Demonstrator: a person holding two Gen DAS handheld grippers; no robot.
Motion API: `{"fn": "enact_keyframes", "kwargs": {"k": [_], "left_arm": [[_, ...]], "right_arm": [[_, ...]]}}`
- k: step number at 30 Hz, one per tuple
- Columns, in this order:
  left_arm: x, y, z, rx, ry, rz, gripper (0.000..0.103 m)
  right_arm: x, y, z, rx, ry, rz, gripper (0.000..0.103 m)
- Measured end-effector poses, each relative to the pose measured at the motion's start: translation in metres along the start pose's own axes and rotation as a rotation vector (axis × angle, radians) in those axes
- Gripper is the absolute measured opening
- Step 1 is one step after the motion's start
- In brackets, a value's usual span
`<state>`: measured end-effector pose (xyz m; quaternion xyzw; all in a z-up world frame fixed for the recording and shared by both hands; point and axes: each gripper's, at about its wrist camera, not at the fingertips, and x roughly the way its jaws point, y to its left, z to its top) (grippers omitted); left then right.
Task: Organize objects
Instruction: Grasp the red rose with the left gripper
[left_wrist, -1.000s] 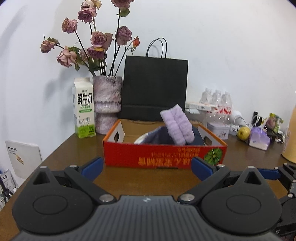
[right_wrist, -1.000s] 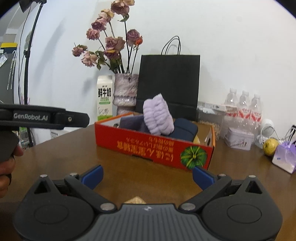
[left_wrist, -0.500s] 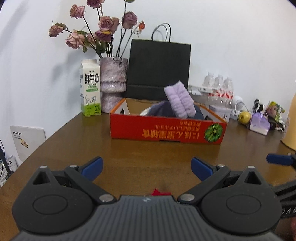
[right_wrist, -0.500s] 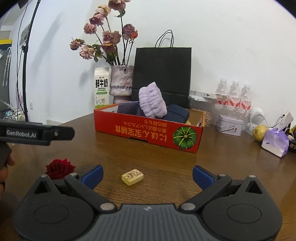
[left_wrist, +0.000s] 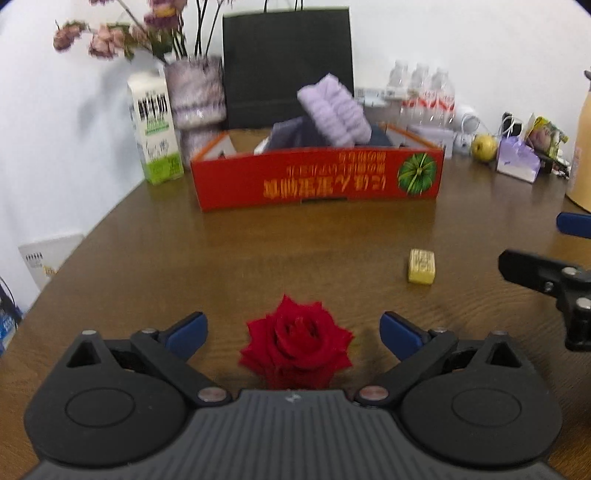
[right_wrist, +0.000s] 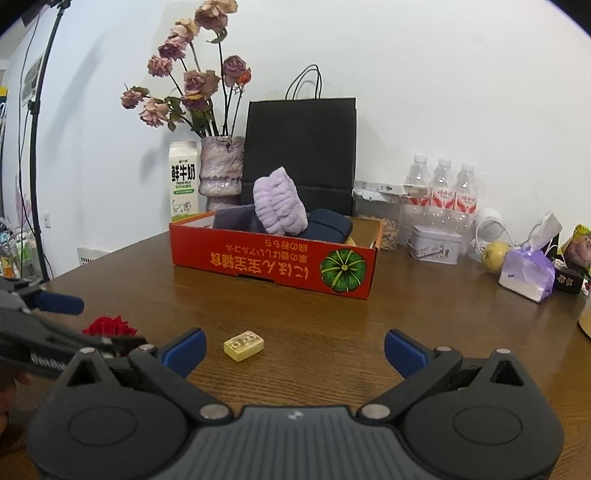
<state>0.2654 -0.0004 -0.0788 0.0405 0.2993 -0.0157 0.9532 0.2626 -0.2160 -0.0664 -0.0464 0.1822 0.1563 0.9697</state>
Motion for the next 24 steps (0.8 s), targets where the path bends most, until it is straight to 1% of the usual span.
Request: {"fn": "enact_keyframes", "kwargs": {"k": [1, 2, 3, 4, 7, 10, 17, 20, 24], "left_arm": [[0.002, 0.002, 0.000, -0.014, 0.010, -0.003, 0.087], [0.003, 0.005, 0.000, -0.027, 0.019, -0.001, 0.082], [0.005, 0.007, -0.001, -0.040, 0.033, -0.008, 0.067], [0.006, 0.009, -0.001, -0.052, 0.042, -0.015, 0.059], [0.002, 0.012, -0.001, -0.065, 0.020, -0.013, 0.048], [-0.005, 0.013, 0.001, -0.070, -0.024, -0.015, 0.043], [-0.023, 0.020, 0.004, -0.102, -0.142, 0.030, 0.040], [-0.028, 0.022, 0.005, -0.113, -0.171, 0.046, 0.040], [-0.032, 0.024, 0.005, -0.121, -0.190, 0.046, 0.040]], "right_arm": [[0.000, 0.001, 0.000, -0.004, 0.000, 0.000, 0.103], [0.000, 0.001, 0.000, -0.009, -0.001, 0.000, 0.103], [0.000, 0.002, 0.000, -0.013, 0.000, 0.000, 0.103], [0.000, 0.003, 0.000, -0.015, 0.002, 0.000, 0.103], [0.001, 0.003, 0.000, -0.018, 0.006, 0.001, 0.103], [0.001, 0.003, 0.000, -0.018, 0.011, 0.001, 0.103], [0.005, 0.003, 0.000, -0.017, 0.029, 0.001, 0.103], [0.006, 0.004, 0.000, -0.021, 0.040, 0.002, 0.103], [0.008, 0.004, -0.001, -0.028, 0.054, 0.003, 0.103]]}}
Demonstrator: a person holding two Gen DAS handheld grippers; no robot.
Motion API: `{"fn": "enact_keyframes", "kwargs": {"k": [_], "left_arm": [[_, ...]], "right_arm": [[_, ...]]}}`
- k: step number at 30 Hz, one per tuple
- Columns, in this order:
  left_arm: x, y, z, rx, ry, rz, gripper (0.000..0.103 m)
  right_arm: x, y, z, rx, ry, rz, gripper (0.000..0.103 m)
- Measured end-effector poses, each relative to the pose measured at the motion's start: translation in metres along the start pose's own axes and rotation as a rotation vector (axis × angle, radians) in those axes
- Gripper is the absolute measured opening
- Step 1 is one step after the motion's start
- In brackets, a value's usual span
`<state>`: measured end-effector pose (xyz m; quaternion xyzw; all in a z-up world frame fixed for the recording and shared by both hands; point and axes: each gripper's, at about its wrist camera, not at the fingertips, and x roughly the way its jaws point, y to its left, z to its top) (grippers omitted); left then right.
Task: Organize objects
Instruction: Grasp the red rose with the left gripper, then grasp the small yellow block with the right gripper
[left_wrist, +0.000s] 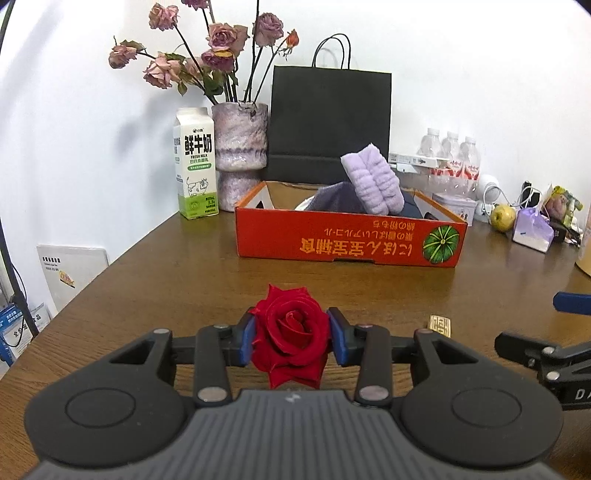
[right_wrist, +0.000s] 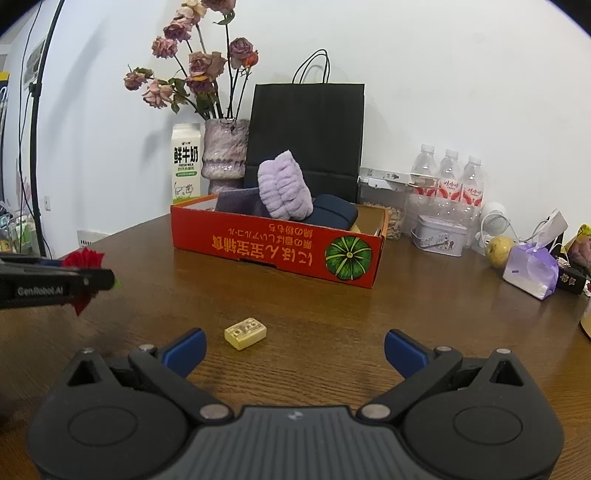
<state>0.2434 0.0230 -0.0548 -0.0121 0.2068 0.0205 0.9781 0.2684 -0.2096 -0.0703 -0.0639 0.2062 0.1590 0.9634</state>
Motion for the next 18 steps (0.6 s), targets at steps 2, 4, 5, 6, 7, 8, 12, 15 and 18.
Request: {"fn": "enact_keyframes", "kwargs": {"k": [2, 4, 5, 6, 7, 8, 12, 15, 18], "left_arm": [[-0.001, 0.001, 0.000, -0.003, -0.004, -0.001, 0.040], [-0.001, 0.001, 0.000, -0.008, -0.007, 0.000, 0.040], [-0.002, 0.002, 0.000, -0.011, -0.009, 0.002, 0.040], [-0.002, 0.003, 0.000, -0.014, -0.011, 0.003, 0.040], [-0.003, 0.003, 0.000, -0.017, -0.013, 0.005, 0.040], [-0.003, 0.004, 0.000, -0.020, -0.015, 0.006, 0.040], [-0.004, 0.006, 0.000, -0.029, -0.019, 0.011, 0.040], [-0.004, 0.007, 0.000, -0.036, -0.017, 0.013, 0.040], [-0.004, 0.008, 0.000, -0.037, -0.017, 0.012, 0.040]], "right_arm": [[0.002, 0.001, 0.000, -0.006, 0.014, 0.001, 0.103], [0.007, 0.001, 0.001, -0.006, 0.038, 0.014, 0.103], [0.009, 0.000, 0.001, -0.002, 0.053, 0.020, 0.103], [0.012, 0.000, 0.001, 0.004, 0.073, 0.027, 0.103], [0.015, -0.001, 0.001, 0.009, 0.091, 0.033, 0.103], [0.018, -0.001, 0.001, 0.015, 0.107, 0.037, 0.103], [0.032, 0.000, 0.001, 0.031, 0.177, 0.054, 0.102], [0.042, 0.001, 0.001, 0.040, 0.224, 0.081, 0.102], [0.052, 0.005, 0.002, 0.048, 0.258, 0.089, 0.103]]}}
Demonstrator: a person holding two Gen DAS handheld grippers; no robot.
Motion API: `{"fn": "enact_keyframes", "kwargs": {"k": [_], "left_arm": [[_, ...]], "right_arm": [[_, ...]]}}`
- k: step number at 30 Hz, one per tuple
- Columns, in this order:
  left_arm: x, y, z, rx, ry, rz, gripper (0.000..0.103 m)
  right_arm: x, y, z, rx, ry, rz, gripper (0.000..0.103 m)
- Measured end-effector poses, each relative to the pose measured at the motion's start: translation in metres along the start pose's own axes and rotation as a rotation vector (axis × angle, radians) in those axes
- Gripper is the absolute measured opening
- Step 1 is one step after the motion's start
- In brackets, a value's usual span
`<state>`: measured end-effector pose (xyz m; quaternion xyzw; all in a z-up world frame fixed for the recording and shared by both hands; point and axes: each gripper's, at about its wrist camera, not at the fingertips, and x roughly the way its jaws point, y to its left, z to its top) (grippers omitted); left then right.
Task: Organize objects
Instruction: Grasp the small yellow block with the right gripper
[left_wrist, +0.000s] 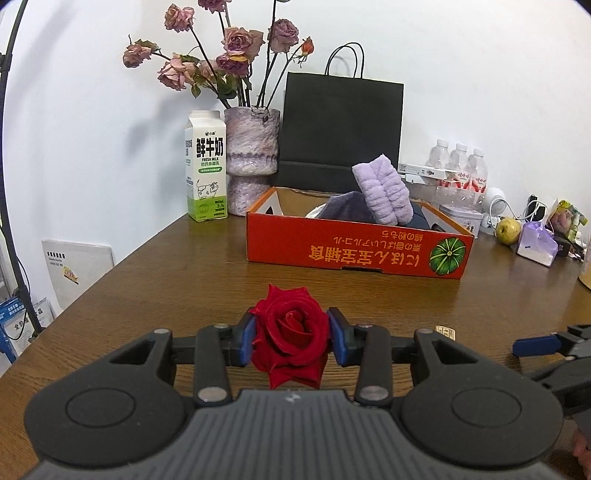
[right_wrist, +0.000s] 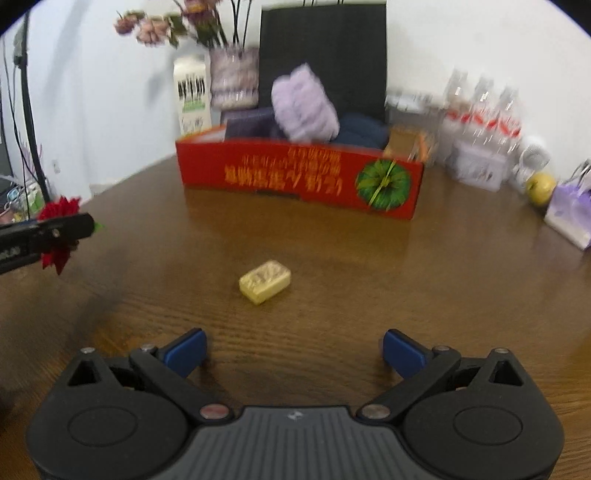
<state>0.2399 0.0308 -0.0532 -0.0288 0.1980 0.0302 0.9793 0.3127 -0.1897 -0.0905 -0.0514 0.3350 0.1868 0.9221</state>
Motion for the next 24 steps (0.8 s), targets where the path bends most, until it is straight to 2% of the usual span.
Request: {"fn": "enact_keyframes", "kwargs": {"k": [10, 13, 14, 15, 16, 17, 20, 24], "left_arm": [[0.000, 0.000, 0.000, -0.002, 0.000, -0.001, 0.040], [0.001, 0.000, 0.000, -0.002, 0.001, 0.000, 0.040], [0.001, 0.000, -0.001, -0.002, 0.002, 0.001, 0.040], [0.000, 0.001, -0.001, -0.004, 0.003, 0.002, 0.040], [0.001, 0.001, -0.001, -0.005, 0.004, 0.003, 0.040], [0.001, 0.002, -0.002, -0.007, 0.005, 0.004, 0.040], [0.001, 0.002, -0.002, -0.011, 0.007, 0.005, 0.040], [0.002, 0.003, -0.002, -0.015, 0.009, 0.004, 0.040]], "right_arm": [[0.026, 0.013, 0.021, 0.004, 0.002, -0.019, 0.102], [0.032, 0.013, 0.028, 0.019, -0.018, -0.035, 0.088], [0.033, 0.013, 0.030, 0.024, -0.031, -0.038, 0.073], [0.033, 0.013, 0.031, 0.027, -0.043, -0.039, 0.051], [0.033, 0.013, 0.032, 0.028, -0.050, -0.035, 0.039], [0.033, 0.013, 0.033, 0.029, -0.054, -0.036, 0.034], [0.031, 0.008, 0.033, 0.051, -0.070, -0.023, 0.034], [0.013, 0.004, 0.029, 0.075, -0.184, -0.029, 0.034]]}}
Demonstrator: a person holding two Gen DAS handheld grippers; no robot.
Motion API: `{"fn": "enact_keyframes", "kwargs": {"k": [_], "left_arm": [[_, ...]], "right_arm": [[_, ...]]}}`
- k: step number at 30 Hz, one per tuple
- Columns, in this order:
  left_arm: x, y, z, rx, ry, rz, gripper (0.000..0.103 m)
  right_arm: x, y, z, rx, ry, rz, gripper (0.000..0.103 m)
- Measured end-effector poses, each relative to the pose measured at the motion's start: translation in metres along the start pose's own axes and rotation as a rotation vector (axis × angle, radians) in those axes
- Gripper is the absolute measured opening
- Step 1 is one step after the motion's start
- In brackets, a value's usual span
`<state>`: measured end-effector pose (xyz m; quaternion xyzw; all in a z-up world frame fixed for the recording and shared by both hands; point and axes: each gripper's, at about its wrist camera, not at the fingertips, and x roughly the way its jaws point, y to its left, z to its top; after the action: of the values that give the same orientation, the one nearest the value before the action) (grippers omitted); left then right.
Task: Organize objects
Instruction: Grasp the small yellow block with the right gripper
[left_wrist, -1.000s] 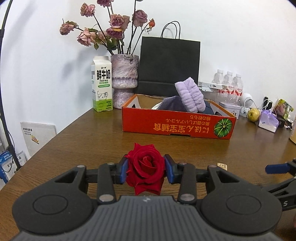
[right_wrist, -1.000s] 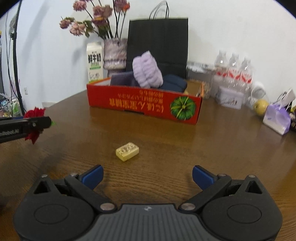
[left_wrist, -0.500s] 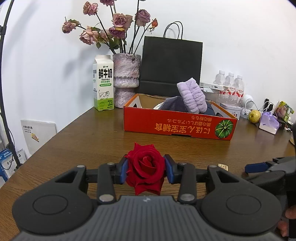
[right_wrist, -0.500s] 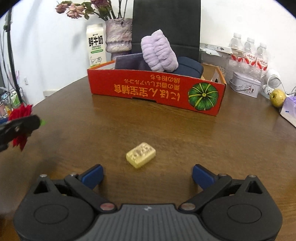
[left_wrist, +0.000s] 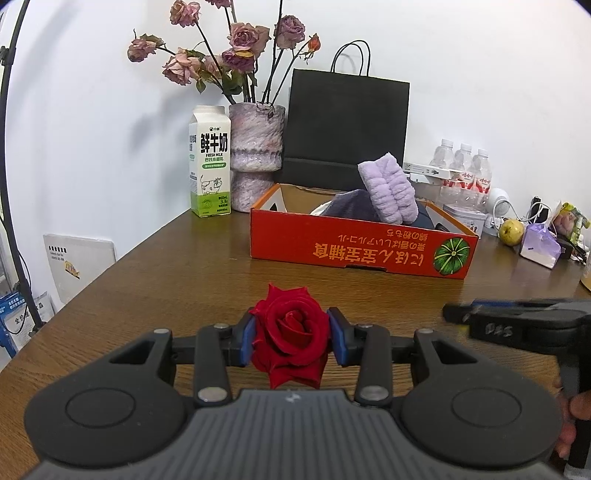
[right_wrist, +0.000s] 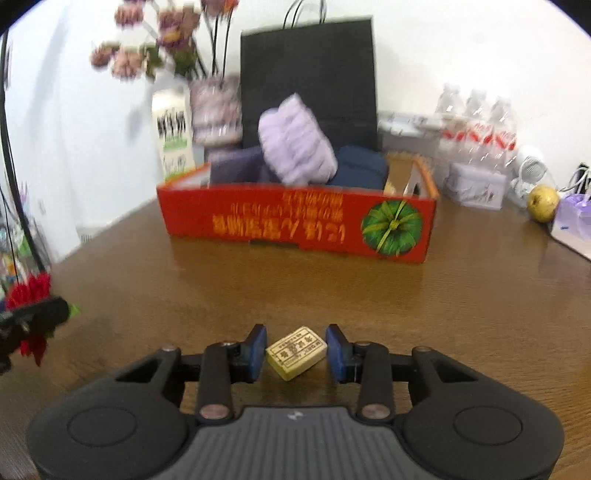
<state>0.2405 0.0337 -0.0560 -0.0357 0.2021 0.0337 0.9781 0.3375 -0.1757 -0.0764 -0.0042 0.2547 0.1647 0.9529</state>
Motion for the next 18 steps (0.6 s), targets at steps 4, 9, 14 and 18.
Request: {"fn": "enact_keyframes", "kwargs": {"k": [4, 9, 14, 18], "left_arm": [[0.001, 0.001, 0.001, -0.004, 0.003, -0.007, 0.040], [0.000, 0.002, 0.001, -0.007, 0.004, -0.019, 0.040], [-0.001, 0.001, 0.001, -0.009, -0.001, -0.019, 0.040], [-0.002, 0.001, 0.002, -0.006, -0.009, -0.016, 0.040]], "right_arm": [[-0.029, 0.014, -0.009, -0.125, -0.146, -0.034, 0.034], [-0.055, 0.014, -0.015, -0.147, -0.215, -0.026, 0.034], [-0.059, 0.013, -0.018, -0.148, -0.223, -0.023, 0.034], [-0.060, 0.016, -0.019, -0.152, -0.227, -0.025, 0.034]]}}
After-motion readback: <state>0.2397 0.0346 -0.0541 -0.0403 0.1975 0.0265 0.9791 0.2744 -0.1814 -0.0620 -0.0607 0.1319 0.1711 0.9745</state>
